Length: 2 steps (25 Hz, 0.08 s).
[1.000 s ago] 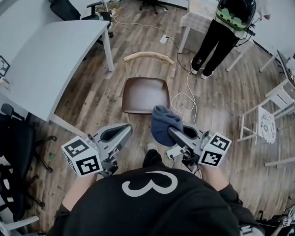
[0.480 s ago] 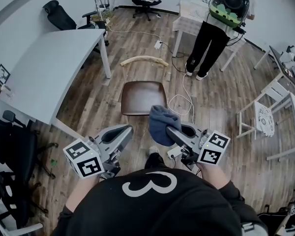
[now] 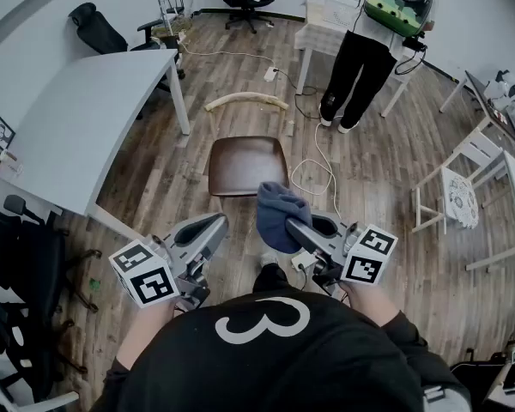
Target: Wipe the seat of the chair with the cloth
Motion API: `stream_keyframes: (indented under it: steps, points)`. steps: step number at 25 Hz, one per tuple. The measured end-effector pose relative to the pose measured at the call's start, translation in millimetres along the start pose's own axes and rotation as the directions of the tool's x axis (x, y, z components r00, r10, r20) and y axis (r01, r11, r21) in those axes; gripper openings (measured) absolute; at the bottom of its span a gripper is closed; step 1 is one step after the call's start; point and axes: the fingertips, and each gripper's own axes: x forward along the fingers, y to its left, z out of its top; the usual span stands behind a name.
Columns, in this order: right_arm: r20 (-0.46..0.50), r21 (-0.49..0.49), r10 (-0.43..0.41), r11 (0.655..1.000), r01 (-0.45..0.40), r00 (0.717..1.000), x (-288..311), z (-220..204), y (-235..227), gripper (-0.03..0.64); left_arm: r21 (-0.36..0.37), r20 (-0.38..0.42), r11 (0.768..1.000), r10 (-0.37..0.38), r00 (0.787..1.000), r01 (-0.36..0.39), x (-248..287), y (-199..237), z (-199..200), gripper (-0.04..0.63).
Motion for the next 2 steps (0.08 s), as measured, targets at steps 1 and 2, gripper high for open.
stream_keyframes:
  steps: [1, 2]
  points:
    - [0.002, 0.001, 0.0, 1.0, 0.0, 1.0, 0.0, 0.4, 1.0, 0.054, -0.005, 0.001, 1.0, 0.001, 1.0, -0.001, -0.7, -0.2, 0.0, 0.012]
    - [0.003, 0.001, 0.0, 1.0, 0.0, 1.0, -0.1, 0.8, 2.2, 0.054, -0.01, 0.002, 1.0, 0.002, 1.0, -0.002, -1.4, -0.4, 0.1, 0.012]
